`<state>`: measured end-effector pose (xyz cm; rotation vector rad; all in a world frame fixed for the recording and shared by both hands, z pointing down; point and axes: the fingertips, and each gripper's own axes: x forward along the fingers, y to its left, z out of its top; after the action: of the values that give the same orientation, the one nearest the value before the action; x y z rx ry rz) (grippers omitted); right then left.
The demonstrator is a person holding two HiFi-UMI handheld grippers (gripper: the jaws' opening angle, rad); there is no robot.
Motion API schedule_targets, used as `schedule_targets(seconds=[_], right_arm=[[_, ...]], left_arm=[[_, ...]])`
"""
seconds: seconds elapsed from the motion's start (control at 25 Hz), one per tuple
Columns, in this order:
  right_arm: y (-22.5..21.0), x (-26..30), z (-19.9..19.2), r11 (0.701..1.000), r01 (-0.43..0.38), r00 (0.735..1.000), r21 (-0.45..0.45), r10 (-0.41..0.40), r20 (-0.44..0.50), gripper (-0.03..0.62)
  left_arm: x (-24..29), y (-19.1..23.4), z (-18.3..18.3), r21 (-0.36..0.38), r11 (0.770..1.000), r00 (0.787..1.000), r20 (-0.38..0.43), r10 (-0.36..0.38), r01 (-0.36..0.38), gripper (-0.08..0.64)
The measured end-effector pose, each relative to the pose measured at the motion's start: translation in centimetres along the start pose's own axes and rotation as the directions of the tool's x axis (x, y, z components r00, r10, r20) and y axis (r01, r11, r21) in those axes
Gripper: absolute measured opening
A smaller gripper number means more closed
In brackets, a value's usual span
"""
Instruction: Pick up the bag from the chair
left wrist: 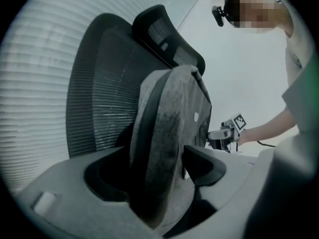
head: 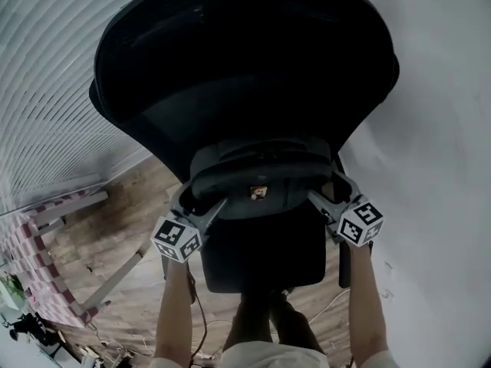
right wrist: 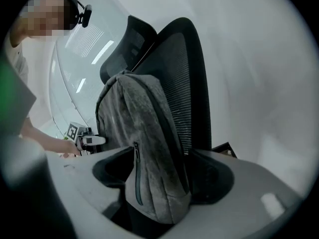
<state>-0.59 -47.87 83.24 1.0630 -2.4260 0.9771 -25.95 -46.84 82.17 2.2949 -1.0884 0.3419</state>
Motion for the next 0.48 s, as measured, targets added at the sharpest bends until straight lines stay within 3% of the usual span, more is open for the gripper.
schedule_targets(seconds=[0.16,0.32,0.48], right_arm=[[-0.2,2.1,-1.3,0.998,-0.011,0.998,-0.054,0.008,-0.062,0.333],[-1.3,2.7,-2.8,0.999,0.037,0.994,-0.014,-0.038,-0.101,0.333],[-0.8,2.6,-2.9,0.992,0.113,0.989,-0.053,-0.117,-0.094,0.244]], left_arm=[[2.3,-0.3,-1.6,0.060,0.996,0.995,-0.079,-0.060,0.065,0.324],[3.2,0.0,-1.7,0.020,0.998,0.997,-0.050,-0.056,0.057,0.310],[3.1,-0.1,-1.6,0.024,0.999,0.998,-0.049,-0.027,0.028,0.261]])
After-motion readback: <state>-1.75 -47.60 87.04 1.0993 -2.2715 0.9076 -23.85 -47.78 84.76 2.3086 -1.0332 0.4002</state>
